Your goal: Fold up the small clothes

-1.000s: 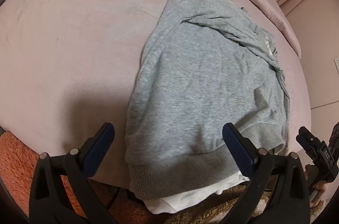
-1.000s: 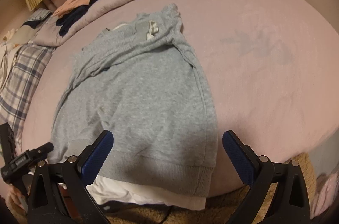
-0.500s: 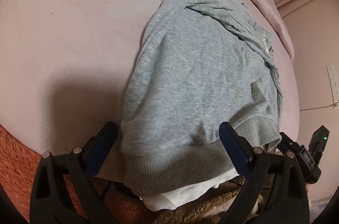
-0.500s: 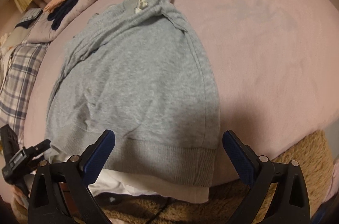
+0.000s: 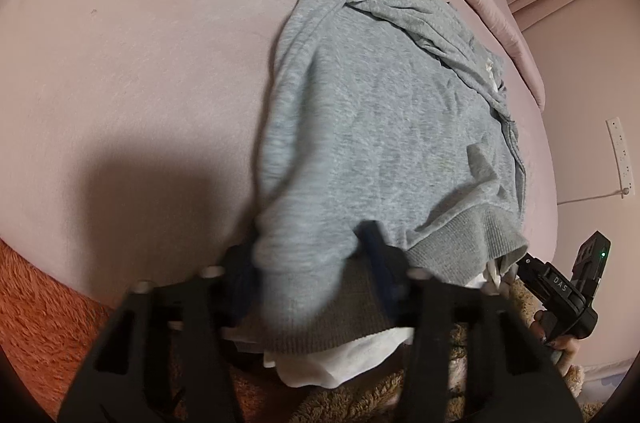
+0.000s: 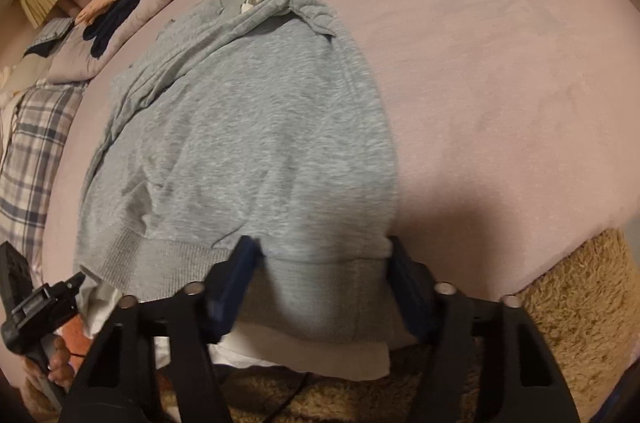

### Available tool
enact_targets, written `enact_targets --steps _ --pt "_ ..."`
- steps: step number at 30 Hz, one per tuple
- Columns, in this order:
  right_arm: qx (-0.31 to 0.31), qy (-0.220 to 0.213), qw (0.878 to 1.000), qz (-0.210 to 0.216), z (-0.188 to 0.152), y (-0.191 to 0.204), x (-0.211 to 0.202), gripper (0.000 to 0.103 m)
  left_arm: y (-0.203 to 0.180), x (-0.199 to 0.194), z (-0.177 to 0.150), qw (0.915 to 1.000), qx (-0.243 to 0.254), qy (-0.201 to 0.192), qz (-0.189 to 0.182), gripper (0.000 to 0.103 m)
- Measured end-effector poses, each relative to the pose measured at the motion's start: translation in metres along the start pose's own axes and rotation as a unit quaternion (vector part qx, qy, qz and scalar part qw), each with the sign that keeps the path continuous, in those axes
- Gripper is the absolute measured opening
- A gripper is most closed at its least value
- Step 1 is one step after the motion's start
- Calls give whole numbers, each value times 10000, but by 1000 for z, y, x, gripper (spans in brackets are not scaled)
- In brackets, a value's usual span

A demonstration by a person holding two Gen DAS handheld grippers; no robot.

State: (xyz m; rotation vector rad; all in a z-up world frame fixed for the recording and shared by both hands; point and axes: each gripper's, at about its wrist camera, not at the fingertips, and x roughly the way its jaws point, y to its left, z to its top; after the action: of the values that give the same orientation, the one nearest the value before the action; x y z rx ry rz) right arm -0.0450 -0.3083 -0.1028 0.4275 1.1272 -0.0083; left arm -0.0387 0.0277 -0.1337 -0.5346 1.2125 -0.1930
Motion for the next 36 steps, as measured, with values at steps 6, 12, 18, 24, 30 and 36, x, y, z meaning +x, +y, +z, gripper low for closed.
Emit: enact_targets --steps 6,12,18,24,30,36 --pt "-27 13 9991 430 -1 2 -2 27 -2 -9 -2 9998 -68 -155 -96 21" --pt "-160 -178 9975 671 2 9 -25 24 -10 -38 -3 9984 127 -537 -100 19" --pt "-206 -519 9938 959 2 16 -53 23 -19 -60 -6 9962 276 -791 -225 18" --pt "-326 -723 9894 1215 1 21 -68 23 -18 -74 -10 9953 299 -861 -328 18" --pt "-325 -823 9855 1450 -1 20 -83 23 -16 -89 -18 9946 254 -899 -446 18" --pt "-377 -888 9829 1569 -6 24 -94 23 -18 -100 -17 9938 300 -947 -496 18"
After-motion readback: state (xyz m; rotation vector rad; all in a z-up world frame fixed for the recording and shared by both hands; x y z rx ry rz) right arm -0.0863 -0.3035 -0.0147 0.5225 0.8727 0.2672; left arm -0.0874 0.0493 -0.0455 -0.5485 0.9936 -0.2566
